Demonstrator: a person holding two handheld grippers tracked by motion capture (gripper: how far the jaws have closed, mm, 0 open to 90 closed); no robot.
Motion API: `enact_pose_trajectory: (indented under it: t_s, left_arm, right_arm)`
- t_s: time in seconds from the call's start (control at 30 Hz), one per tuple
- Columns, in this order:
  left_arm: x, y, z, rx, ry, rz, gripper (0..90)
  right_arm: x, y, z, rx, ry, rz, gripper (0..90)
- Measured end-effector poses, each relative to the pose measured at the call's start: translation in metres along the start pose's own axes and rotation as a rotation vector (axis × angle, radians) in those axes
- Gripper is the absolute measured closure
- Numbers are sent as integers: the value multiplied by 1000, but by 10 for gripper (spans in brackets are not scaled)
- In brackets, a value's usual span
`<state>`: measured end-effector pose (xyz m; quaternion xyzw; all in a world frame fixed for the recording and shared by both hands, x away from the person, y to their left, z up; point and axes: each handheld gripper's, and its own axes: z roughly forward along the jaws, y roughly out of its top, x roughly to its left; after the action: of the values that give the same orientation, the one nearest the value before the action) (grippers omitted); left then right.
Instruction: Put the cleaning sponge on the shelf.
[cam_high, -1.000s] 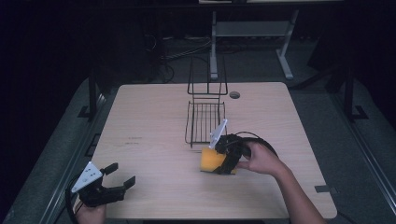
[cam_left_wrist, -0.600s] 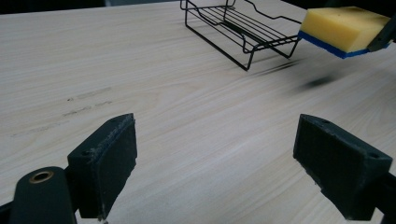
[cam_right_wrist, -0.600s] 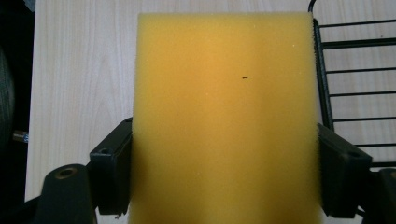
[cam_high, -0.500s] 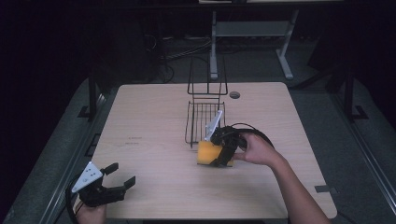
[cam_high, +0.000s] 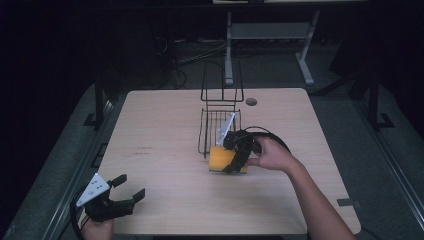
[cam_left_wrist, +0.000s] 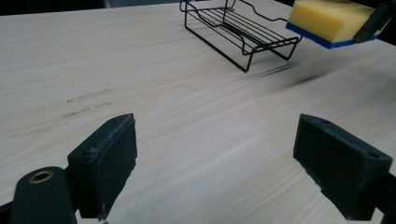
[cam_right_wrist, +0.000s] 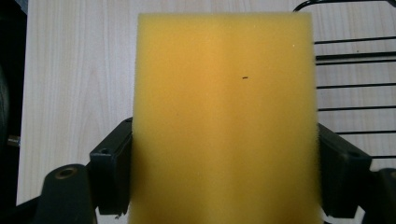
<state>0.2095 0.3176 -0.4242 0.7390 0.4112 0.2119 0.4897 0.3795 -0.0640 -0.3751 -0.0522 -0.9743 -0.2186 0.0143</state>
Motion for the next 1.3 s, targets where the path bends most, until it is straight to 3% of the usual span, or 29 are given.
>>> enact_pose_trajectory:
  t_s: [0.43,0.83,1.03,1.13,1.23,1.3]
  left_arm:
    - [-1,0,0,-2,-2,-3,128]
    - [-1,0,1,-3,-6,-3,128]
    - [-1,0,1,2,-7,1,128]
    - [-1,0,2,4,-5,3,129]
    - [-1,0,2,5,-5,3,128]
    - [-1,0,1,4,-5,2,128]
  right_arm:
    - [-12,8,5,16,10,-12,216]
    - [-28,8,14,28,26,18,215]
    - [-35,7,11,49,12,21,215]
    - [-39,11,9,27,20,18,216]
    - [-42,13,10,63,5,16,215]
    - [-45,15,10,57,13,14,216]
